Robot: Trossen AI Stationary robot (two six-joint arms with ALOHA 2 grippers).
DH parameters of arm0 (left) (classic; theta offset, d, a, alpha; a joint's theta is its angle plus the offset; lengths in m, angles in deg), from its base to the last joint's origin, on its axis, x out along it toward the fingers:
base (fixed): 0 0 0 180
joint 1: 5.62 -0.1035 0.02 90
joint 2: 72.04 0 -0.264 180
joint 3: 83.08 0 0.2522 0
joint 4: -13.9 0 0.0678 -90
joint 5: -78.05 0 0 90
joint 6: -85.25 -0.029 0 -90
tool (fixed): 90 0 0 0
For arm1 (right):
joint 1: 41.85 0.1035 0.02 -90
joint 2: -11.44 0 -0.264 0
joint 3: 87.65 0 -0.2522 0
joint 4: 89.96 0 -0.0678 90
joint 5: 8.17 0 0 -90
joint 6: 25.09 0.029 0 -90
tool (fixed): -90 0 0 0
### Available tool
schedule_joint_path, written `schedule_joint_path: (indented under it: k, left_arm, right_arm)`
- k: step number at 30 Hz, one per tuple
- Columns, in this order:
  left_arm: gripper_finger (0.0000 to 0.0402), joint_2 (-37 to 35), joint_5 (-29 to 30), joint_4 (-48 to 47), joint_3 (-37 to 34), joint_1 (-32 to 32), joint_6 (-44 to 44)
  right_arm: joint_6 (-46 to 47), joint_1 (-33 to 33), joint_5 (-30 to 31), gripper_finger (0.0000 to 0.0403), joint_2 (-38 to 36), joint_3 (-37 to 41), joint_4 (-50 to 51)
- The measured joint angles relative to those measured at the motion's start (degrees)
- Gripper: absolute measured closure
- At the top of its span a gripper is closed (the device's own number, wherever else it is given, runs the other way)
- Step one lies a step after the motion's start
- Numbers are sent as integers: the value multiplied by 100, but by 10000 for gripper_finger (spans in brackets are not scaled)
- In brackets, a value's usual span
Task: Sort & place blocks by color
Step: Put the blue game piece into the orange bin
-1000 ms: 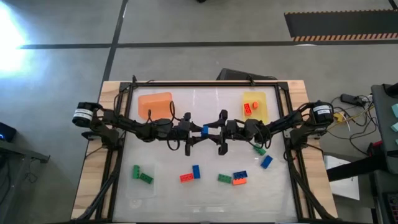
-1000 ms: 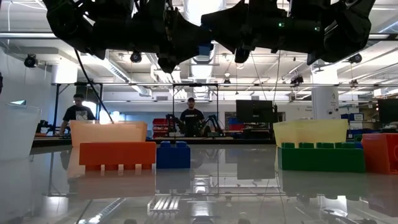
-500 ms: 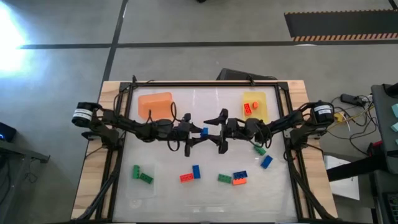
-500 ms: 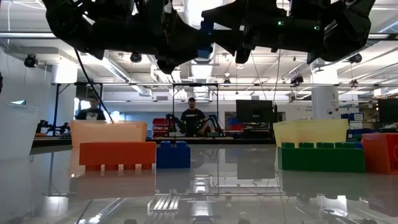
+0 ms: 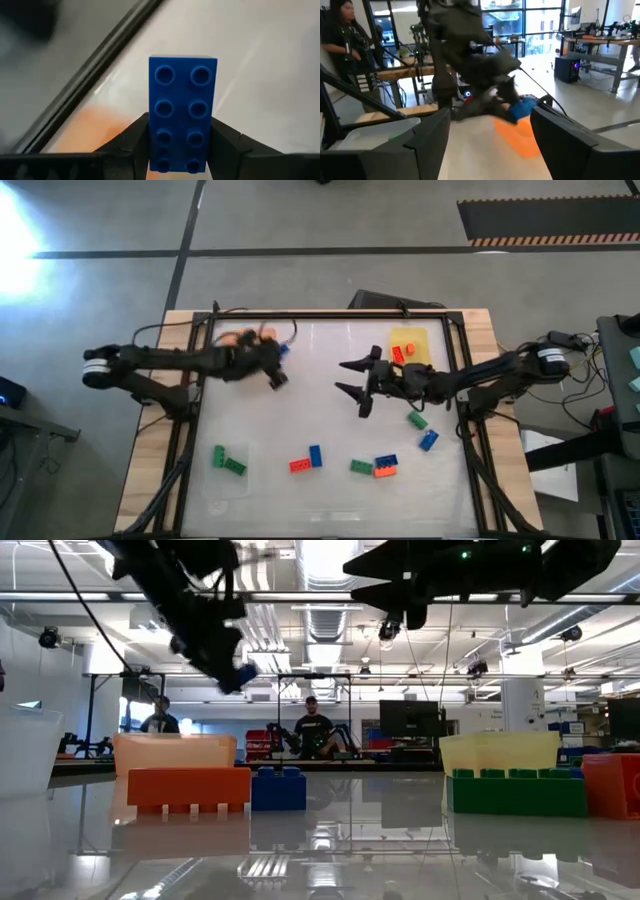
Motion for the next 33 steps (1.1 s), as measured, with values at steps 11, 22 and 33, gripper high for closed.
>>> schedule_joint_path:
  k: [11, 22, 33]
  left_arm:
    - [267, 385, -1365, -1971, 215, -2210, -4]
    - [267, 671, -1236, -1940, 212, -2368, -187]
    - [235, 671, -1182, -1932, 238, -2368, -144]
  right_arm:
    - [39, 28, -14, 156, -200, -7, 525]
    - [42, 39, -15, 154, -193, -7, 602]
    - [237, 39, -18, 154, -197, -7, 609]
